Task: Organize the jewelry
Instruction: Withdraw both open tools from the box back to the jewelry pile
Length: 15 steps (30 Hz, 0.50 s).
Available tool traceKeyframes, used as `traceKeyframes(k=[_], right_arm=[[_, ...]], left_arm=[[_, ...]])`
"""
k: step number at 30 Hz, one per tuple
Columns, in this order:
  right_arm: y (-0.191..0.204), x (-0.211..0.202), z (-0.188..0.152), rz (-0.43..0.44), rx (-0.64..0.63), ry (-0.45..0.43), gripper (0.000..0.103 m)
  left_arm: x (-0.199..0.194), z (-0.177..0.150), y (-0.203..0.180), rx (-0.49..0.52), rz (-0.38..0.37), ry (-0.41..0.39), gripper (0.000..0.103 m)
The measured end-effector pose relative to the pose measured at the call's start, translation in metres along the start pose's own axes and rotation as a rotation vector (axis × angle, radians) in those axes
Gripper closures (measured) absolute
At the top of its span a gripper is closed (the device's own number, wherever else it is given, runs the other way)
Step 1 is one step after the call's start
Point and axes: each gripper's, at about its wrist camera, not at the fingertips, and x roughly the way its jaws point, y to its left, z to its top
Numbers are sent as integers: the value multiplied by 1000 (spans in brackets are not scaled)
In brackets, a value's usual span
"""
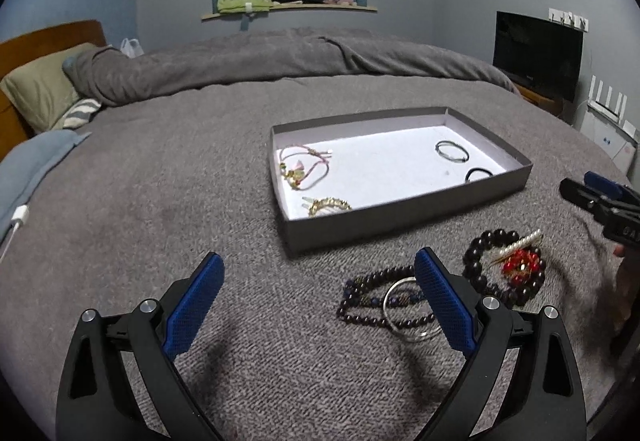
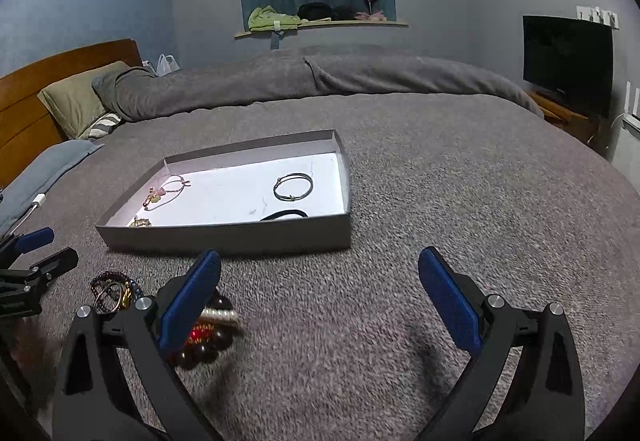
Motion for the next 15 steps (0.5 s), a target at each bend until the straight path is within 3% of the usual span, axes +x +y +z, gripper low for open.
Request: traceKeyframes(k=[11, 15], right_arm=[[-8, -12, -16, 26, 20, 50, 5], [-6, -14, -22, 41, 23, 73, 5]], left_arm=[[-10, -20, 9, -37, -27, 34, 8], [-6, -23, 0, -9, -53, 50, 8]])
